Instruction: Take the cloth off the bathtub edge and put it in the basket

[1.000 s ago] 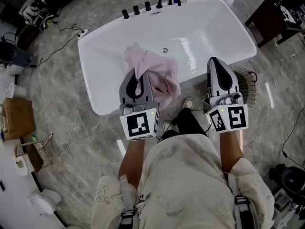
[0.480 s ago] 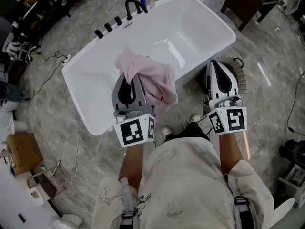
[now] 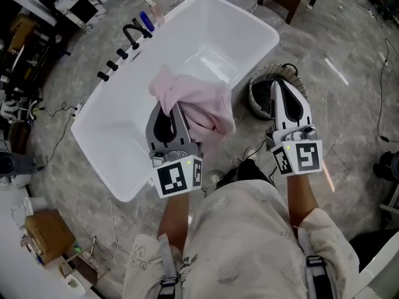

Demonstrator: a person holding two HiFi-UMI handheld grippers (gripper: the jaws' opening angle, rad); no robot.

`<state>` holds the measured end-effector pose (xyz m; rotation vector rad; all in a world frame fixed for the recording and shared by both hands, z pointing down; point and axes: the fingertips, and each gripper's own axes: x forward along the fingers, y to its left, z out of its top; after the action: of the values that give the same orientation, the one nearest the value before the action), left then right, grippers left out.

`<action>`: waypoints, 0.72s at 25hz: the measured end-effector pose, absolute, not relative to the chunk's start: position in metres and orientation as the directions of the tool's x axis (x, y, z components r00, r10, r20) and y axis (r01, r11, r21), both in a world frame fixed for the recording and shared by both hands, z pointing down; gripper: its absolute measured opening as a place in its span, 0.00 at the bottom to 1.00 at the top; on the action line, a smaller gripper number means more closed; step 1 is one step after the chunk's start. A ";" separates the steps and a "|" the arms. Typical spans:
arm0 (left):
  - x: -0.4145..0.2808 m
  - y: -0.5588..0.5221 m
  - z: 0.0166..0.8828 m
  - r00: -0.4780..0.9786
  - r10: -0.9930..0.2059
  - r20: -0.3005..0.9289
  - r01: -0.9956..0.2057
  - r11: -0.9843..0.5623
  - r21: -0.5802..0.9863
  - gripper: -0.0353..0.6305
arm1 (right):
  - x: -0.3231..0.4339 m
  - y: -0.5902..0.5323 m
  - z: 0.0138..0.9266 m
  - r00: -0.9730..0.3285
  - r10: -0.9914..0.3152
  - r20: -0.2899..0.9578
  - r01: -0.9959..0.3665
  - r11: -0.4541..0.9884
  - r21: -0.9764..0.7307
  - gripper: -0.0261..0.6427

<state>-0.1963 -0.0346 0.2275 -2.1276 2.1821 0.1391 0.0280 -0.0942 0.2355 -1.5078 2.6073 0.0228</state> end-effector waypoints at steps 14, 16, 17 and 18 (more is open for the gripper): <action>-0.038 -0.143 0.210 0.174 -0.972 -0.154 -0.984 -0.175 -0.009 0.09 | 0.211 -0.162 0.246 -0.257 -0.958 -0.127 -0.956 0.271 -0.115 0.02; -0.015 -0.155 0.209 0.194 -0.969 -0.156 -0.981 -0.194 -0.015 0.09 | 0.234 -0.169 0.252 -0.231 -0.965 -0.124 -0.960 0.247 -0.133 0.02; -0.004 -0.161 0.209 0.203 -0.967 -0.156 -0.979 -0.202 -0.018 0.09 | 0.246 -0.173 0.254 -0.221 -0.968 -0.121 -0.961 0.237 -0.141 0.02; 0.007 -0.167 0.209 0.210 -0.965 -0.156 -0.978 -0.210 -0.021 0.09 | 0.257 -0.177 0.257 -0.212 -0.970 -0.117 -0.962 0.228 -0.148 0.02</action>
<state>0.0073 -0.1665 0.2088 -2.3521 1.8981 0.1646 0.2567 -0.1767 0.2569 -1.8436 2.3104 -0.0636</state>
